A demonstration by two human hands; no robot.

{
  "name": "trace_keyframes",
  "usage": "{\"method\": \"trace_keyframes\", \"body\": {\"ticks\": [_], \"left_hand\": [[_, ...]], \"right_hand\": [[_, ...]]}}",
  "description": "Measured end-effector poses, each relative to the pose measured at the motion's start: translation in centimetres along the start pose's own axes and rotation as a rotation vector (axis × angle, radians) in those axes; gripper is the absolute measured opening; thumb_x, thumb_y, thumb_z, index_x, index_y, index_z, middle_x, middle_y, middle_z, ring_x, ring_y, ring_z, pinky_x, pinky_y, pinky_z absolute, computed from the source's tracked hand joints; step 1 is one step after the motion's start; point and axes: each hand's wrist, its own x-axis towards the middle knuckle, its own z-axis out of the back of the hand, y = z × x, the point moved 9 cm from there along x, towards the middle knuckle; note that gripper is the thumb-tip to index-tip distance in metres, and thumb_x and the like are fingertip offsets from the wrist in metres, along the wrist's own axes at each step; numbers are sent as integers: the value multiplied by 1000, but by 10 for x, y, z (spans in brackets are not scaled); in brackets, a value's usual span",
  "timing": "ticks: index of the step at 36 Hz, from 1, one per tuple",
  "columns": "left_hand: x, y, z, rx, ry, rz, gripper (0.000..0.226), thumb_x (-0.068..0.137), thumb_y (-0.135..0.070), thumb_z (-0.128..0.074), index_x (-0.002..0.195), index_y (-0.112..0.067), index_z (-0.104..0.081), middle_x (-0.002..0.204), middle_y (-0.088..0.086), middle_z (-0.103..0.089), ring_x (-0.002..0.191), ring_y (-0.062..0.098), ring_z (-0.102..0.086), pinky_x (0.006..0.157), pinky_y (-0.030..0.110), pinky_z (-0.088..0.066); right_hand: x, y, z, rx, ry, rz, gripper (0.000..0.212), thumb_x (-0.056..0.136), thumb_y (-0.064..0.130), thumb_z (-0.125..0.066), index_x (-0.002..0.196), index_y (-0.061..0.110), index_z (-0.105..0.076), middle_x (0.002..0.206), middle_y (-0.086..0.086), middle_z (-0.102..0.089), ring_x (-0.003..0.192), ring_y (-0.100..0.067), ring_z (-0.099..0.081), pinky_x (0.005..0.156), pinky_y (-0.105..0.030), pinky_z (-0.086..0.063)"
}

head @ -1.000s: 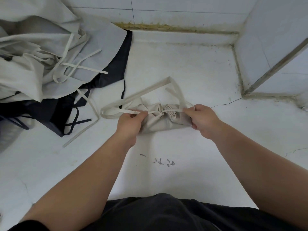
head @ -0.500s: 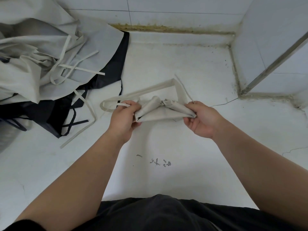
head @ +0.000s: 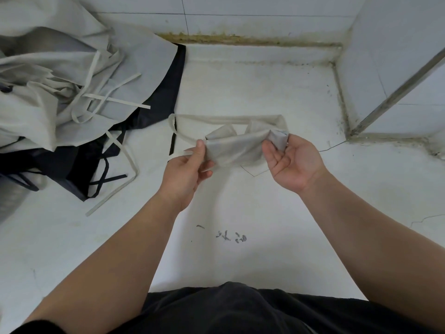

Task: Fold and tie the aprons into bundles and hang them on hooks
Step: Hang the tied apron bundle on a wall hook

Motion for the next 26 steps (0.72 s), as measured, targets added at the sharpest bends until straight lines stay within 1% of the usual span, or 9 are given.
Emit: {"method": "trace_keyframes", "body": {"ticks": [2, 5, 7, 9, 11, 15, 18, 23, 26], "left_hand": [[1, -1, -1, 96, 24, -37, 35, 74, -48, -65, 79, -14, -67, 100, -5, -66, 87, 13, -63, 63, 16, -50], [5, -2, 3, 255, -1, -85, 29, 85, -32, -70, 84, -3, -69, 83, -6, -65, 77, 12, -59, 65, 20, -48], [8, -3, 11, 310, -77, -98, 38, 86, -30, -70, 89, 7, -64, 78, 1, -60, 67, 12, -52, 62, 22, -44], [8, -2, 15, 327, -133, -92, 34, 86, -32, -70, 84, 0, -61, 75, 2, -55, 57, 8, -47, 57, 18, -40], [8, -1, 16, 333, -156, -66, 27, 86, -34, -70, 79, -10, -59, 73, -2, -54, 53, 4, -46, 57, 18, -41], [9, -1, 15, 401, -188, -43, 28, 85, -38, -69, 88, -11, -62, 89, -1, -64, 80, 15, -60, 76, 31, -51], [7, -6, 9, 549, -204, -44, 28, 83, -40, -69, 88, -15, -56, 86, -7, -58, 82, 14, -57, 69, 27, -46], [2, -13, -2, 739, -257, -50, 58, 72, -47, -76, 107, -15, -43, 85, -14, -46, 85, 15, -51, 63, 24, -38], [0, -18, -6, 791, -291, -75, 62, 72, -46, -77, 107, -12, -40, 81, -11, -43, 84, 17, -49, 63, 24, -37]], "right_hand": [[-1, 0, 2, 36, 15, -13, 33, 97, 24, -46, 107, -5, -59, 83, -17, -71, 81, -25, -70, 65, -34, -60], [-6, 0, 1, -15, 33, -14, 28, 93, 20, -47, 102, -3, -59, 79, -15, -70, 82, -22, -68, 67, -30, -60], [-4, -2, 1, -229, 8, -5, 14, 93, 14, -51, 92, 4, -60, 69, -6, -68, 64, -13, -65, 55, -21, -56], [-2, 1, 5, -558, -51, 34, 9, 92, 15, -57, 83, 14, -58, 58, 3, -62, 45, -6, -52, 40, -15, -42], [1, 8, 9, -835, -101, 95, 17, 90, 19, -62, 77, 18, -53, 52, 5, -54, 40, -6, -40, 36, -16, -28], [2, 32, 11, -1135, -243, 345, 39, 81, 21, -72, 59, 17, -39, 54, 2, -35, 43, -11, -29, 38, -19, -21], [0, 36, 6, -1245, -298, 459, 43, 78, 23, -71, 56, 16, -36, 56, 1, -33, 52, -16, -31, 46, -25, -25], [4, 17, -1, -1368, -246, 443, 24, 86, 27, -62, 74, 10, -50, 73, 1, -47, 64, -15, -45, 50, -25, -31], [7, 6, 0, -1365, -219, 426, 37, 79, 37, -71, 100, 9, -58, 90, 3, -60, 83, -15, -57, 65, -26, -44]]}}
